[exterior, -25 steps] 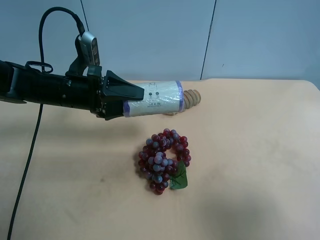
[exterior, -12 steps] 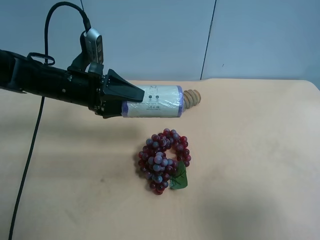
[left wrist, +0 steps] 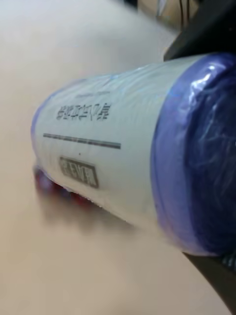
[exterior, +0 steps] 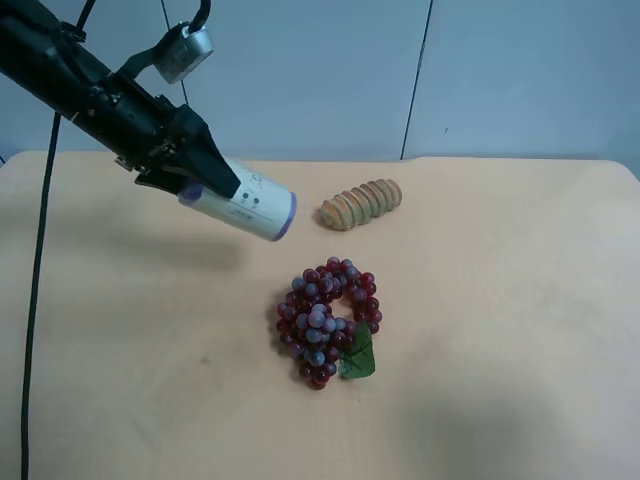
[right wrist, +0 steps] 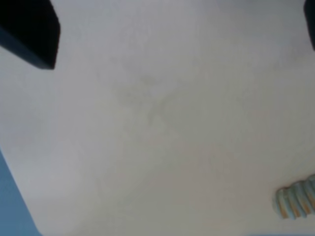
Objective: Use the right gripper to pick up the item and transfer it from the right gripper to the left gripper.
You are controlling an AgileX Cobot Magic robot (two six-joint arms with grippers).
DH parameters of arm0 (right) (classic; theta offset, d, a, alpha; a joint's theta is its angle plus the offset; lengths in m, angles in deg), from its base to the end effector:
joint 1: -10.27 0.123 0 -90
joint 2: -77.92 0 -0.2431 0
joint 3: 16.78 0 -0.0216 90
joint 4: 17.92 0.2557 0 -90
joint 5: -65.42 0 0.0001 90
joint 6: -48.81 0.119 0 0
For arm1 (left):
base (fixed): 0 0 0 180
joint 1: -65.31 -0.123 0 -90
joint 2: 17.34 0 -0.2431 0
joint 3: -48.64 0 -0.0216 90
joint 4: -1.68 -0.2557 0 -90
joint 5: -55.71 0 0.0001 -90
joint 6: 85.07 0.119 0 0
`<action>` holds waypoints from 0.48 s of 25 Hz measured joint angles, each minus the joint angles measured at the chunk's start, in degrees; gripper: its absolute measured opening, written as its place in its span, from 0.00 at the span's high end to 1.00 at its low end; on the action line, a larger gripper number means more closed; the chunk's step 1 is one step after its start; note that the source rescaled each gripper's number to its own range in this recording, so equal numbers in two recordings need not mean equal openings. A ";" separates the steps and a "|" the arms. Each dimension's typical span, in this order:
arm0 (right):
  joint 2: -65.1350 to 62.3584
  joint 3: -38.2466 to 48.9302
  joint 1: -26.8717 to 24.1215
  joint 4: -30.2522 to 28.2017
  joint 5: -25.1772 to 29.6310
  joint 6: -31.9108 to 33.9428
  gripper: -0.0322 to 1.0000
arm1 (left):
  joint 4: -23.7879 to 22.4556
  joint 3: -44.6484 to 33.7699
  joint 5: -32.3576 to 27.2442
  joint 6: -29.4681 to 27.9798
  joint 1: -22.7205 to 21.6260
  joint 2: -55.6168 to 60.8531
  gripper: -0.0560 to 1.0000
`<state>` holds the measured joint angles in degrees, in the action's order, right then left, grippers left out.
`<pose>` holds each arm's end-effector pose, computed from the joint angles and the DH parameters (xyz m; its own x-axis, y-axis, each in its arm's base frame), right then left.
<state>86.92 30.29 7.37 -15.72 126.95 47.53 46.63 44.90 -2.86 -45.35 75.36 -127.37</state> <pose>0.0655 0.0007 0.2665 -0.4625 0.0194 -0.8864 0.0188 0.9998 0.0121 0.3358 -0.1324 0.1773 -0.8538 0.3228 -0.4084 0.5054 0.7024 -0.5013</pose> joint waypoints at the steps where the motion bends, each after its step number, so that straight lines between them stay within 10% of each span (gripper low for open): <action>1: 0.00 0.00 0.00 0.00 0.00 0.00 0.00 | -3.41 0.56 0.36 -2.34 0.00 0.63 0.94; 6: 0.00 0.00 0.00 0.00 0.00 0.00 0.00 | -26.17 0.98 1.45 -18.19 0.00 1.46 0.94; 12: 0.00 0.00 0.00 0.00 0.00 0.00 0.00 | -36.62 0.98 2.10 -27.40 0.00 1.46 0.95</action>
<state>86.92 30.29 7.37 -15.72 126.95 47.53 10.01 45.88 -0.76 -72.75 75.36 -125.90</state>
